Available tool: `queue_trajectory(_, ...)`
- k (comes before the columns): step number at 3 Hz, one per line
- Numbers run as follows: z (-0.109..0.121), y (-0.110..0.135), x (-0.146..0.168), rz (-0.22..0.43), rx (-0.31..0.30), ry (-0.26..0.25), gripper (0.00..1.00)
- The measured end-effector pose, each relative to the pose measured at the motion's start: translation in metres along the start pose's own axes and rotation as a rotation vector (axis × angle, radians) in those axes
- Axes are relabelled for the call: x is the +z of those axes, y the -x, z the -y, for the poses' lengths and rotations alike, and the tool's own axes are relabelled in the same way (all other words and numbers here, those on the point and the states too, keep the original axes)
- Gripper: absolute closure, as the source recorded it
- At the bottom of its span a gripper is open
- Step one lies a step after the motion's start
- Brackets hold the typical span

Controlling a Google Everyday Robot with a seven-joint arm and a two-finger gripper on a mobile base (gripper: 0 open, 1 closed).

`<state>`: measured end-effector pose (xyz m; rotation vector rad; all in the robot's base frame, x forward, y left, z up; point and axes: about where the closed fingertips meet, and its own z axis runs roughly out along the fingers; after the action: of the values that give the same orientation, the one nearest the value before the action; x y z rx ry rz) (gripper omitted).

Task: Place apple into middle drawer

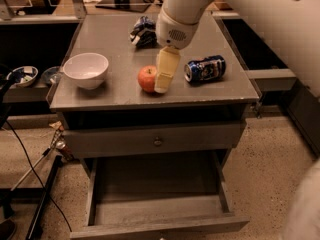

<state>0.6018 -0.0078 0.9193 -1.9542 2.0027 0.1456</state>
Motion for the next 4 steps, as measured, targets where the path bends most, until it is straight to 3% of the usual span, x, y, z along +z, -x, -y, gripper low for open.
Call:
queue_trajectory(1, 0.02, 0.01, 0.032, -0.015, -0.016, 0.032, 0.0)
queue_trajectory(2, 0.02, 0.01, 0.033, -0.015, -0.016, 0.034, 0.0)
queue_trajectory(4, 0.026, 0.004, 0.068, 0.018, 0.029, 0.102, 0.0)
